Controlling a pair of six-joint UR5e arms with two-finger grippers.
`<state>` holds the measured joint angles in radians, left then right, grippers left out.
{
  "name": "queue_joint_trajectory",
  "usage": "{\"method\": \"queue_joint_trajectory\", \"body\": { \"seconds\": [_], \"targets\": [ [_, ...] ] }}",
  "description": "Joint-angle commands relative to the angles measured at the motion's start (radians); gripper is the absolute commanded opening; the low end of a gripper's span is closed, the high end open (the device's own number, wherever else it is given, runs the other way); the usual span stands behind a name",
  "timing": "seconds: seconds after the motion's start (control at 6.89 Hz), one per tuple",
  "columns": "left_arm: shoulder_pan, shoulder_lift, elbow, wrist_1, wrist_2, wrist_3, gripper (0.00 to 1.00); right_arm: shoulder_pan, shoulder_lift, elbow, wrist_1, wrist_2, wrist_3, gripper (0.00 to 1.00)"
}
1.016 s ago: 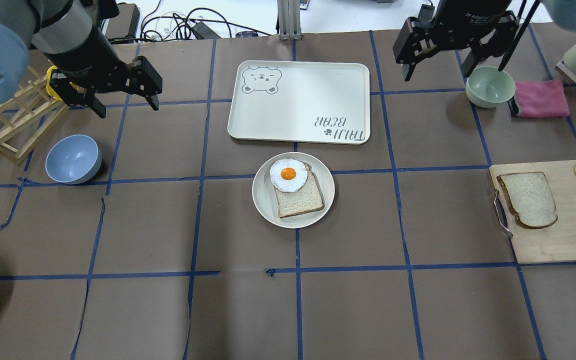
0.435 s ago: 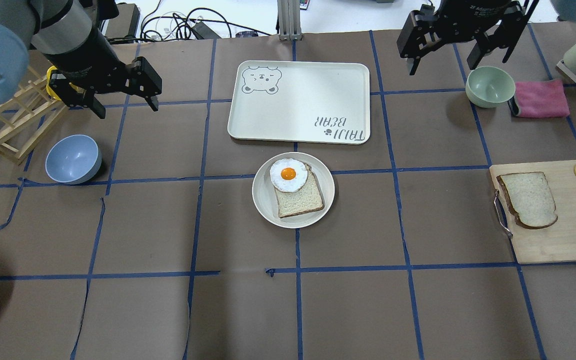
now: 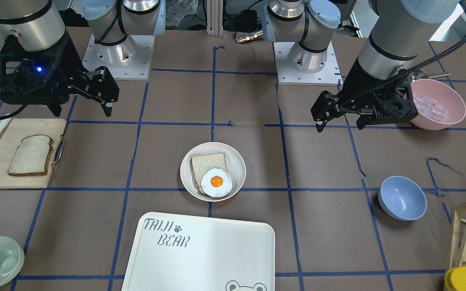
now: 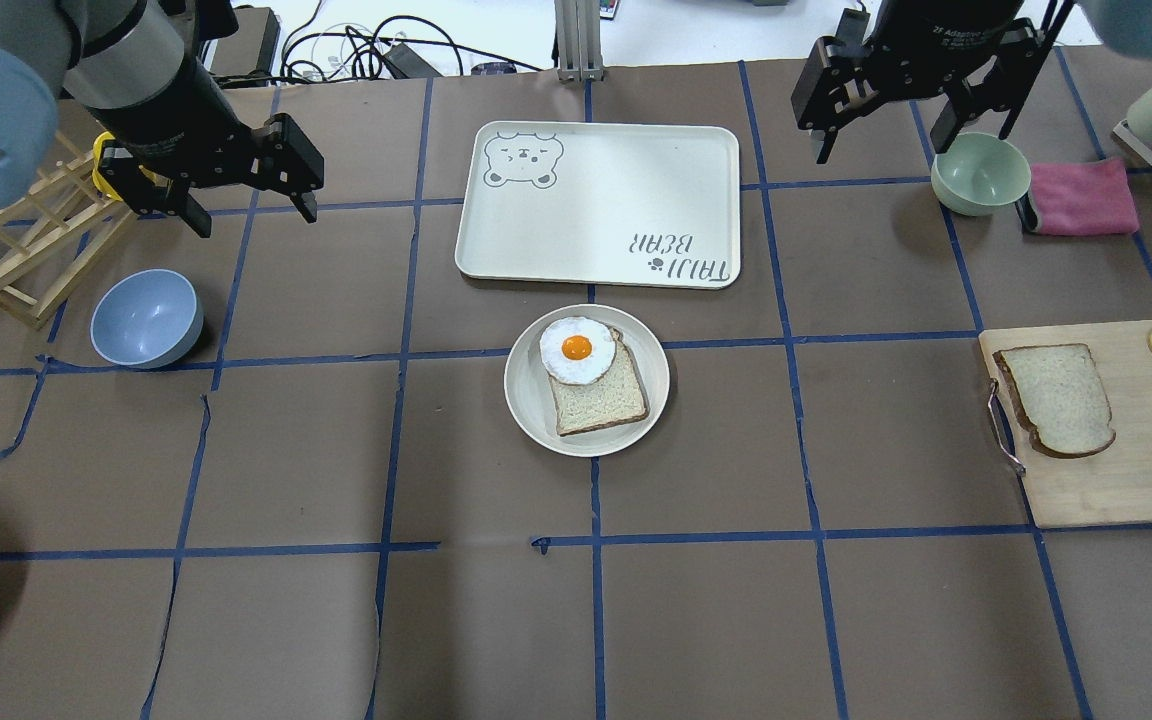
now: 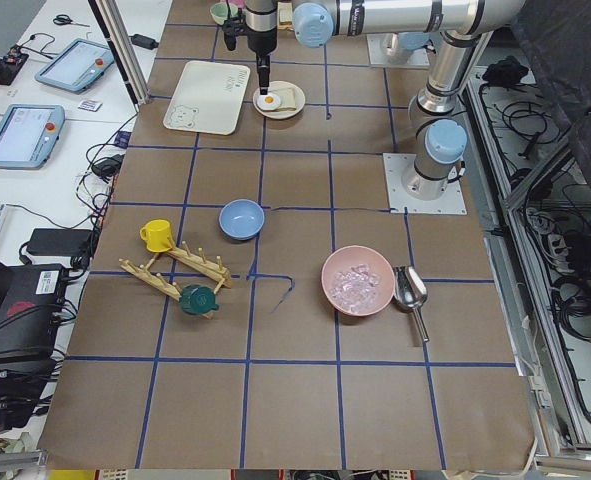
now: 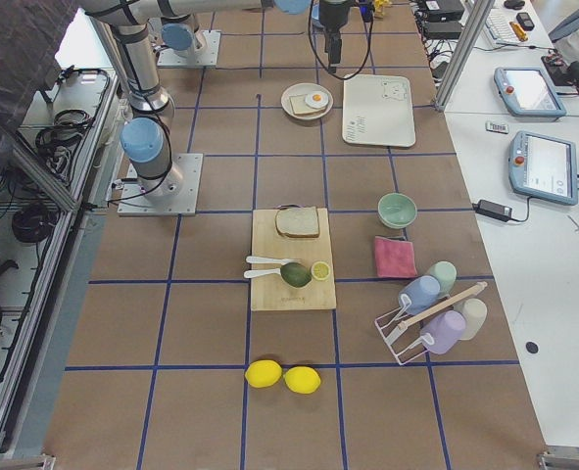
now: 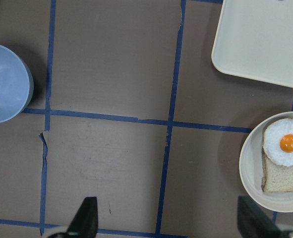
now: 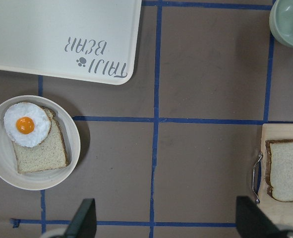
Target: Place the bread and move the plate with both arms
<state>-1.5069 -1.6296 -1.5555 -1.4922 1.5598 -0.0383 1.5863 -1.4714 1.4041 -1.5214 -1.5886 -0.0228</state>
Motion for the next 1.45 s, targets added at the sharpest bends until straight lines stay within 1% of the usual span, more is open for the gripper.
{"method": "queue_joint_trajectory", "body": {
  "seconds": [0.0, 0.15, 0.29, 0.44, 0.58, 0.73, 0.87, 1.02, 1.16, 1.31],
  "targets": [
    [-0.001, -0.001, 0.0, 0.001, -0.001, 0.0, 1.0, -0.032, -0.006, 0.094, -0.003, -0.086, -0.006, 1.0],
    [0.0, -0.001, 0.0, 0.001, -0.001, 0.0, 1.0, -0.102, -0.007, 0.154, -0.022, -0.266, -0.011, 1.0],
    [0.0, 0.0, 0.0, 0.0, 0.0, 0.0, 1.0, -0.168, -0.007, 0.209, -0.022, -0.283, -0.064, 0.92],
    [0.0, -0.001, 0.0, 0.001, 0.0, 0.0, 1.0, -0.236, -0.004, 0.292, -0.101, -0.278, -0.118, 0.89],
    [0.0, -0.001, 0.0, 0.0, 0.0, 0.0, 1.0, -0.306, 0.015, 0.397, -0.323, -0.277, -0.161, 1.0],
    [0.0, -0.001, -0.002, 0.0, 0.0, 0.0, 1.0, -0.356, 0.02, 0.532, -0.485, -0.272, -0.187, 0.93],
    [0.0, 0.0, -0.009, 0.001, 0.0, 0.0, 1.0, -0.362, 0.023, 0.656, -0.644, -0.237, -0.19, 0.84],
    [0.0, 0.0, -0.012, 0.001, 0.0, 0.0, 1.0, -0.362, 0.025, 0.718, -0.727, -0.238, -0.193, 0.77],
    [0.0, 0.0, -0.012, 0.001, 0.0, 0.0, 1.0, -0.362, 0.058, 0.725, -0.736, -0.244, -0.209, 0.6],
    [0.0, -0.001, -0.012, 0.001, 0.0, 0.0, 1.0, -0.362, 0.08, 0.722, -0.738, -0.248, -0.212, 0.48]
  ]
}}
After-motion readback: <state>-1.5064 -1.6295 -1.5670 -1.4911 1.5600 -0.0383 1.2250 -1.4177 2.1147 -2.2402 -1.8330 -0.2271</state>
